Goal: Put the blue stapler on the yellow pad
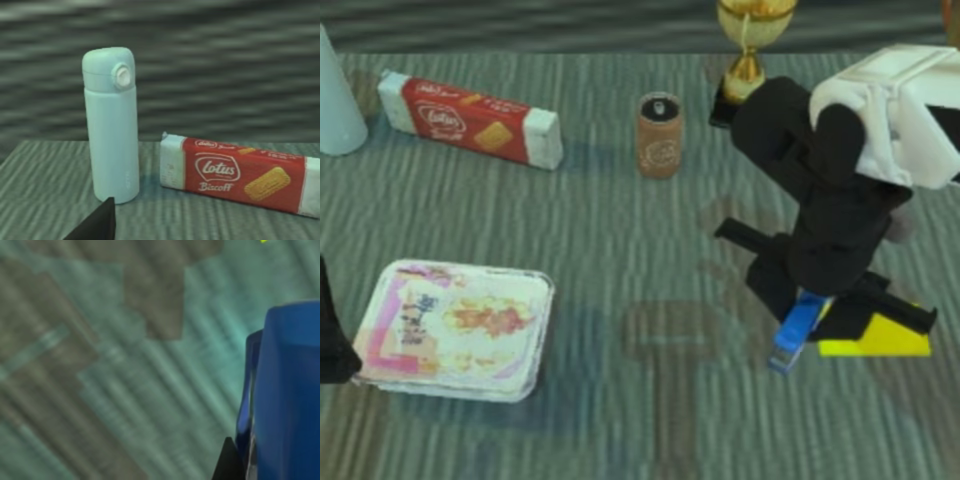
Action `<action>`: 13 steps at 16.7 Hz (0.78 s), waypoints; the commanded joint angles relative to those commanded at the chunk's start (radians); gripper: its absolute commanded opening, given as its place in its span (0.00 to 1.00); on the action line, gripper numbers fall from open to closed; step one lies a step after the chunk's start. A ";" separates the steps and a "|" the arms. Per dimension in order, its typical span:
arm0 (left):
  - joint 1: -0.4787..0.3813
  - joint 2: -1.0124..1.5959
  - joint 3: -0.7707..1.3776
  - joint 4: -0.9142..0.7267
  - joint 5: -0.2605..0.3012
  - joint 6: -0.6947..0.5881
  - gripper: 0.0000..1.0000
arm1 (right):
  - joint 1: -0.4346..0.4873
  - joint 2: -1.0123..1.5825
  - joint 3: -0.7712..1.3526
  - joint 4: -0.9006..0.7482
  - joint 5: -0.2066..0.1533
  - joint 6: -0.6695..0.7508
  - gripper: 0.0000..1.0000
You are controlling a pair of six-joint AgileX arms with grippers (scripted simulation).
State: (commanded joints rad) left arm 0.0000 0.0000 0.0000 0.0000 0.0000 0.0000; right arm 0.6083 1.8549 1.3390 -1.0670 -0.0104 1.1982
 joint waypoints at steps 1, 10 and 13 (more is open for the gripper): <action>0.000 0.000 0.000 0.000 0.000 0.000 1.00 | -0.002 0.002 0.005 -0.010 -0.006 -0.031 0.00; 0.000 0.000 0.000 0.000 0.000 0.000 1.00 | -0.080 0.025 0.057 -0.157 -0.089 -0.782 0.00; 0.000 0.000 0.000 0.000 0.000 0.000 1.00 | -0.126 0.030 0.062 -0.192 -0.099 -1.169 0.00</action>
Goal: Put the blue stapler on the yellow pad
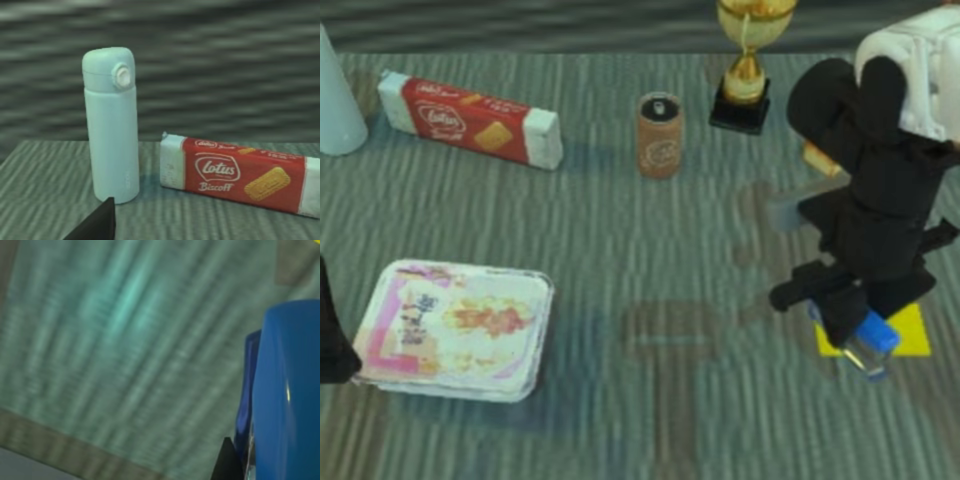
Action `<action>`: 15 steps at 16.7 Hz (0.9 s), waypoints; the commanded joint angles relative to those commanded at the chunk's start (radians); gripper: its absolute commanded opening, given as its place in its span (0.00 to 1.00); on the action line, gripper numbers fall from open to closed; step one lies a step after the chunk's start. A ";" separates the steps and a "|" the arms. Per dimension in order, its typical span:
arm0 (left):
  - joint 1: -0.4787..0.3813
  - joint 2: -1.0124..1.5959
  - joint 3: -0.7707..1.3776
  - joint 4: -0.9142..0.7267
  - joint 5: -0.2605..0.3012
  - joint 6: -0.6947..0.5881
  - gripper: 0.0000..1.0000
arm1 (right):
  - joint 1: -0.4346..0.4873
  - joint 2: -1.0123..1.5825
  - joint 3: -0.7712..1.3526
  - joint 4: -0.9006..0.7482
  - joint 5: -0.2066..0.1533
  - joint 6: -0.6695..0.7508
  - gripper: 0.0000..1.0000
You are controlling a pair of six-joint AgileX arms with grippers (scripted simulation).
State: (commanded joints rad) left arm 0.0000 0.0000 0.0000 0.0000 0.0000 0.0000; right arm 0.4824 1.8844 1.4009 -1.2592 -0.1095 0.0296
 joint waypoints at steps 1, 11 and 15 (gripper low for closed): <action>0.000 0.000 0.000 0.000 0.000 0.000 1.00 | -0.016 0.003 0.002 -0.008 0.000 -0.130 0.00; 0.000 0.000 0.000 0.000 0.000 0.000 1.00 | -0.167 -0.014 0.038 0.051 0.078 -1.142 0.00; 0.000 0.000 0.000 0.000 0.000 0.000 1.00 | -0.199 -0.037 0.044 0.096 0.103 -1.295 0.00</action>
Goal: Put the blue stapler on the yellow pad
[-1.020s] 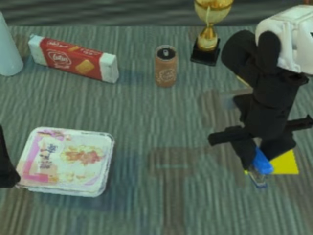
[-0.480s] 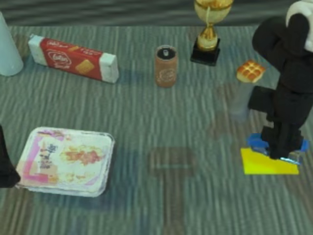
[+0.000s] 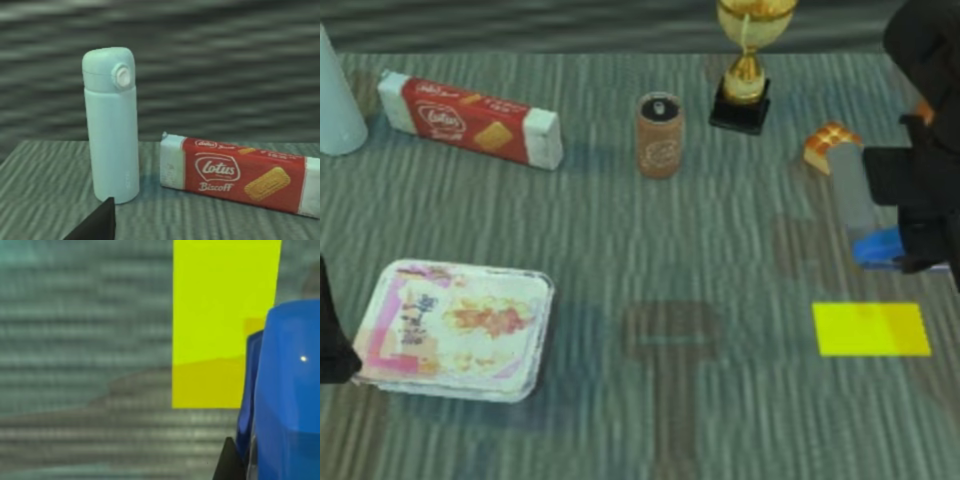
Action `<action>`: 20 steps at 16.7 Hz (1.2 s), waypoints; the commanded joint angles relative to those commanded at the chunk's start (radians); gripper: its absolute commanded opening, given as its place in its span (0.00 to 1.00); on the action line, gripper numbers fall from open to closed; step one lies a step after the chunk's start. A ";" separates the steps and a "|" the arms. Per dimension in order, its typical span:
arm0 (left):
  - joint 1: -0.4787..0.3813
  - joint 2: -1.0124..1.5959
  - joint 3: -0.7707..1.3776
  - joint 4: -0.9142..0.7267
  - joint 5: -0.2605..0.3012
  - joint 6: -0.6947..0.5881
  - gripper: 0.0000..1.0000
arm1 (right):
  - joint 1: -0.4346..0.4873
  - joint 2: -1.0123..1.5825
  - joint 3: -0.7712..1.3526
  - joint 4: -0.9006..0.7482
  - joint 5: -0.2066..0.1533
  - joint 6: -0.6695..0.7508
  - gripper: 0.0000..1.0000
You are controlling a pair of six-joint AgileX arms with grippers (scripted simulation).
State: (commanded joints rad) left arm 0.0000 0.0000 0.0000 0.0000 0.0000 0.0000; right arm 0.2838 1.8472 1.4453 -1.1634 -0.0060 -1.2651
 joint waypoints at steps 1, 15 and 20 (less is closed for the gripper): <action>0.000 0.000 0.000 0.000 0.000 0.000 1.00 | -0.002 -0.002 0.001 0.004 0.002 -0.011 0.00; 0.000 0.000 0.000 0.000 0.000 0.000 1.00 | 0.003 0.100 -0.188 0.296 0.003 -0.002 0.00; 0.000 0.000 0.000 0.000 0.000 0.000 1.00 | 0.005 0.130 -0.241 0.377 0.003 -0.003 0.00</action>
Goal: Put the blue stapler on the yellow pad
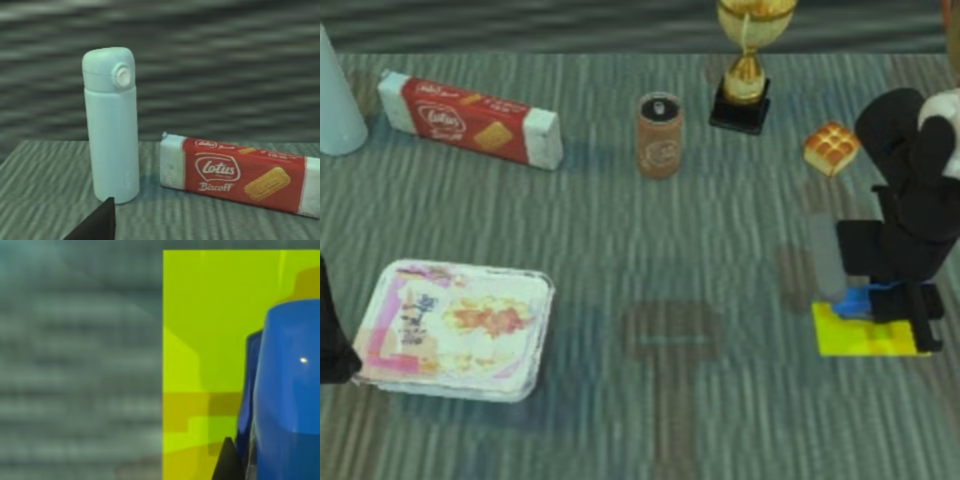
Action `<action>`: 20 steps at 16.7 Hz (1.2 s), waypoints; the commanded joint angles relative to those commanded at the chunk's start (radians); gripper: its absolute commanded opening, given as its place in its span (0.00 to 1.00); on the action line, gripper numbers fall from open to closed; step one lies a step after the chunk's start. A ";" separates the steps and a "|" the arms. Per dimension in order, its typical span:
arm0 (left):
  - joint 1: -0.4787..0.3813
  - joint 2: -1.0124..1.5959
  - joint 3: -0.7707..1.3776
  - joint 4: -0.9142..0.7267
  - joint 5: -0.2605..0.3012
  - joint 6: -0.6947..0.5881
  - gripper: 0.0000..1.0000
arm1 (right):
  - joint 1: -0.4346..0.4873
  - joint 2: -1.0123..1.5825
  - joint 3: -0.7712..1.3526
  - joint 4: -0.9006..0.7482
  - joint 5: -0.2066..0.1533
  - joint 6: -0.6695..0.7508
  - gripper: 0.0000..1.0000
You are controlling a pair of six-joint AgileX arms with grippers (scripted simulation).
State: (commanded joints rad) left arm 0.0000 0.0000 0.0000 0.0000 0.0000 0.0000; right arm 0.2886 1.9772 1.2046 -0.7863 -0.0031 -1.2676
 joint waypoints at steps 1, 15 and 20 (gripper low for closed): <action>0.000 0.000 0.000 0.000 0.000 0.000 1.00 | 0.000 0.000 0.000 0.000 0.000 0.000 0.00; 0.000 0.000 0.000 0.000 0.000 0.000 1.00 | 0.000 0.000 0.000 0.000 0.000 0.000 0.98; 0.000 0.000 0.000 0.000 0.000 0.000 1.00 | 0.000 0.000 0.000 0.000 0.000 0.000 1.00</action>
State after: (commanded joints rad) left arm 0.0000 0.0000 0.0000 0.0000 0.0000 0.0000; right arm 0.2886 1.9772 1.2046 -0.7863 -0.0031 -1.2676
